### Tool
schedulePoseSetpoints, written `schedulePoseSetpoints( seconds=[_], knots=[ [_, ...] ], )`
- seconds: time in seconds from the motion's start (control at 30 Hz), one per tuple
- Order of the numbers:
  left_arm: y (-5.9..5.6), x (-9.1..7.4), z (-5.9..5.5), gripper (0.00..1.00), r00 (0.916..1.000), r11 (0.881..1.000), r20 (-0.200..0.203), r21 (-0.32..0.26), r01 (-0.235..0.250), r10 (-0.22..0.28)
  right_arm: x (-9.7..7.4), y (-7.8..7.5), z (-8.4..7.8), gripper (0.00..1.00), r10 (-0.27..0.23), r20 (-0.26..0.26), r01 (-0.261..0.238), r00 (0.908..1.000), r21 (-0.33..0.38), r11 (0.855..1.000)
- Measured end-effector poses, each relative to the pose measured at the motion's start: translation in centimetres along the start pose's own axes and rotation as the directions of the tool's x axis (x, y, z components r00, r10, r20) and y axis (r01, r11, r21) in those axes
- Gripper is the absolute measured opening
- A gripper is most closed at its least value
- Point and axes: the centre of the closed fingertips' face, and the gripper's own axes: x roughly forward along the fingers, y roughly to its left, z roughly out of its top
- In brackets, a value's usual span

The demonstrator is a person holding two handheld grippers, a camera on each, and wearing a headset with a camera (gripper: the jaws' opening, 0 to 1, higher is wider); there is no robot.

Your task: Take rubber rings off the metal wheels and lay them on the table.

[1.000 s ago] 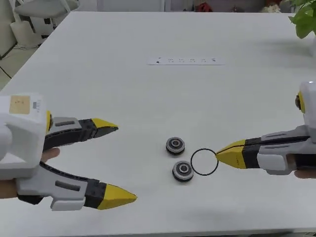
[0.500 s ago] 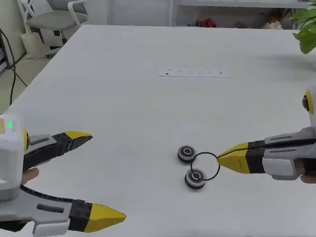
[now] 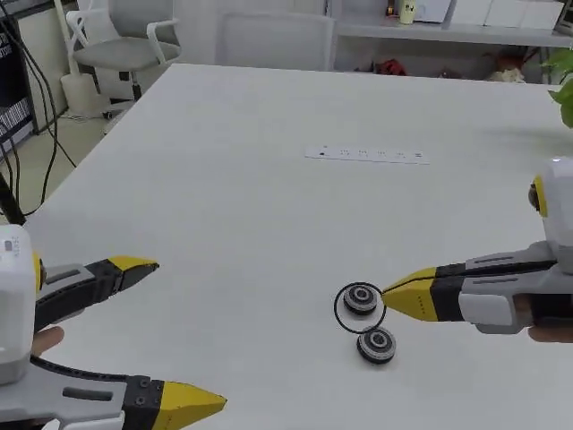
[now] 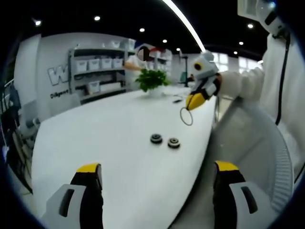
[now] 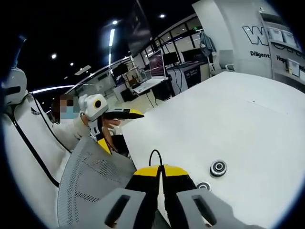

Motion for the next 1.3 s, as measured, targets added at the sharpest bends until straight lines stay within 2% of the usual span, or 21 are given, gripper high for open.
schedulePoseSetpoints(
  seconds=[0.3,0.47,0.67,0.83,1.07,1.3],
  knots=[
    [0.6,0.8,-0.2,0.97,1.0,1.0,0.005,-0.001,0.006,-0.006,2.6,-0.6,-0.4,0.0,0.002,-0.044,-0.001,0.999,0.009,1.0],
    [0.5,1.1,-0.5,0.95,0.9998,1.0,-0.001,0.005,0.022,-0.022,4.5,-1.5,-1.4,0.0,-0.009,-0.094,0.011,0.9955,0.027,1.0],
    [0.5,1.3,-0.7,0.94,0.9994,0.999,-0.002,0.005,0.034,-0.034,6.1,-1.7,-2.3,0.0,0.0,-0.131,0.005,0.9913,0.044,0.999],
    [0.5,1.4,-0.6,0.93,0.9993,0.999,0.009,0.001,0.036,-0.036,7.0,-2.0,-3.1,0.0,0.001,-0.157,0.007,0.9876,0.046,0.999],
    [0.3,1.6,-0.8,0.93,0.999,0.999,0.006,-0.003,0.045,-0.045,7.9,-3.6,-4.2,0.0,-0.015,-0.179,0.031,0.9837,0.088,0.996],
    [0.1,1.9,-0.9,0.93,0.9986,0.999,0.011,-0.011,0.051,-0.051,8.5,-5.0,-6.0,0.0,-0.047,-0.224,0.072,0.9735,0.103,0.992]
  ],
)
